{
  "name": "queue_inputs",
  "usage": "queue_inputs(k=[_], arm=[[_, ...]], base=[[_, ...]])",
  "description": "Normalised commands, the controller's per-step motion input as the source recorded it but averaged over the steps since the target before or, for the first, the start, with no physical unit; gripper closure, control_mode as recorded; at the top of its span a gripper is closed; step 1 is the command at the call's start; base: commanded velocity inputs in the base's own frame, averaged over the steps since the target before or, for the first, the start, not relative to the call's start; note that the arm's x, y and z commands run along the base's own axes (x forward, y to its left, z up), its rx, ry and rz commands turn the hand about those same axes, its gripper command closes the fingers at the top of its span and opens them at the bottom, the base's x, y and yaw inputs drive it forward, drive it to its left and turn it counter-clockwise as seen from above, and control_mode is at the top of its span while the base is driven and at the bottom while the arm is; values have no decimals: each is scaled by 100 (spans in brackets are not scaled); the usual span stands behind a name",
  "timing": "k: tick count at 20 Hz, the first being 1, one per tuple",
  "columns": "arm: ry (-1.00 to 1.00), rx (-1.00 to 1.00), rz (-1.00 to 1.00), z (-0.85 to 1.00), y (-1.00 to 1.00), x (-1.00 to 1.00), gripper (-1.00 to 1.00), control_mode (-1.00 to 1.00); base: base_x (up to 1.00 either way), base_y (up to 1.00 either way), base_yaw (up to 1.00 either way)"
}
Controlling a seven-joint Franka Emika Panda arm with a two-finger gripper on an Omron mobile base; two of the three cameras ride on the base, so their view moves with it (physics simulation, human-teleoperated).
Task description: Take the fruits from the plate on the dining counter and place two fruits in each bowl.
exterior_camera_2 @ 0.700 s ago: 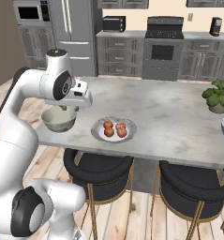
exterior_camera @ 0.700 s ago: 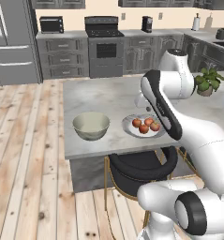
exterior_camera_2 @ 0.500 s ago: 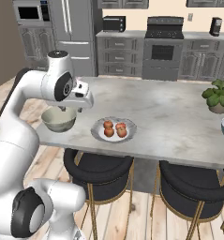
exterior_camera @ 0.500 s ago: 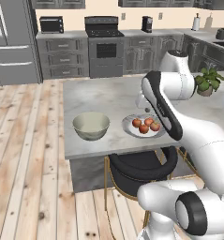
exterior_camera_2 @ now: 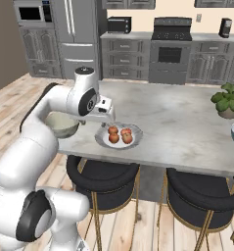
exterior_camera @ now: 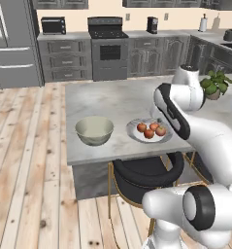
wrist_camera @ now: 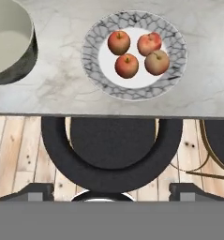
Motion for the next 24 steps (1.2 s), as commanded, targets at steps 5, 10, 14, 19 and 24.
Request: queue_inputs(k=[5,10,14,19,24], arm=[[6,0,-10,-40,-13,83,-100,-100],[6,1,-12,-55,-16,81,-100,-100],[5,0,-6,-68,0,86,-100,-100],[10,1,-1,-63,-3,69,-100,-100],[14,1,0,-50,-2,43,-100,-100]], base=[[0,0,0],[0,0,0],[0,0,0],[0,0,0],[0,0,0]])
